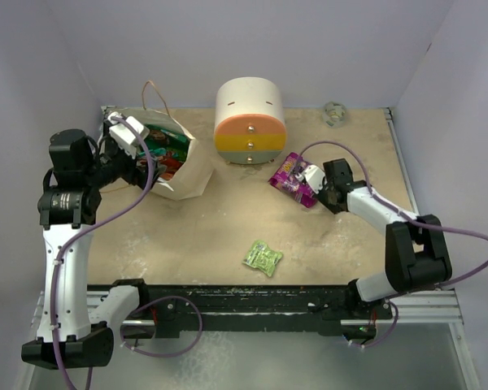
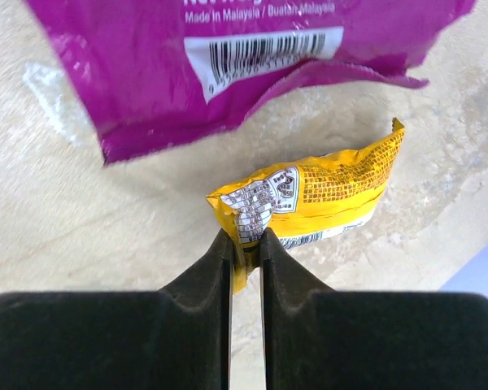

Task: Place the snacks into the paper bag
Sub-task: Pick up the snack from the center of the board, then place the snack in the paper bag.

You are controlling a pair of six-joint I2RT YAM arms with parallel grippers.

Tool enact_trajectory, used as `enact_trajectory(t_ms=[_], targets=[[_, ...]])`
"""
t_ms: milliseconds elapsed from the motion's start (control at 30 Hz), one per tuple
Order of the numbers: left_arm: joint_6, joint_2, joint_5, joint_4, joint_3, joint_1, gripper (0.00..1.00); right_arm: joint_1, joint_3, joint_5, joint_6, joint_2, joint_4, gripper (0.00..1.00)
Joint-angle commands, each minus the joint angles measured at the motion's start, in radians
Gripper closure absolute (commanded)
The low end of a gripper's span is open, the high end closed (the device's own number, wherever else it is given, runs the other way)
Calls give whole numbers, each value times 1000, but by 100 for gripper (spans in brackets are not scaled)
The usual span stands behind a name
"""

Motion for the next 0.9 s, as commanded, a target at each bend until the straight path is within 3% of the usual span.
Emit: enact_trajectory(t_ms=[0,167,367,500,600,867], targets=[[-7,25,54,16,38,4,1,-4,80,-28,2,-107,-140,99],[29,67,131,-34,85,1,1,-4,170,-206,-19,-187,-321,100],[117,122,138,-108,141,-75,1,-1,369,-607,-45,-238,-519,100],[164,158,117,-140,167,-198,0,13,500,-854,-57,-210,-585,100],[227,194,182,-185,200,-252,0,38,595,-1001,-76,-178,-627,100],[407,331,319,-279,305,-375,0,160,777,-1237,-71,-101,-619,100]])
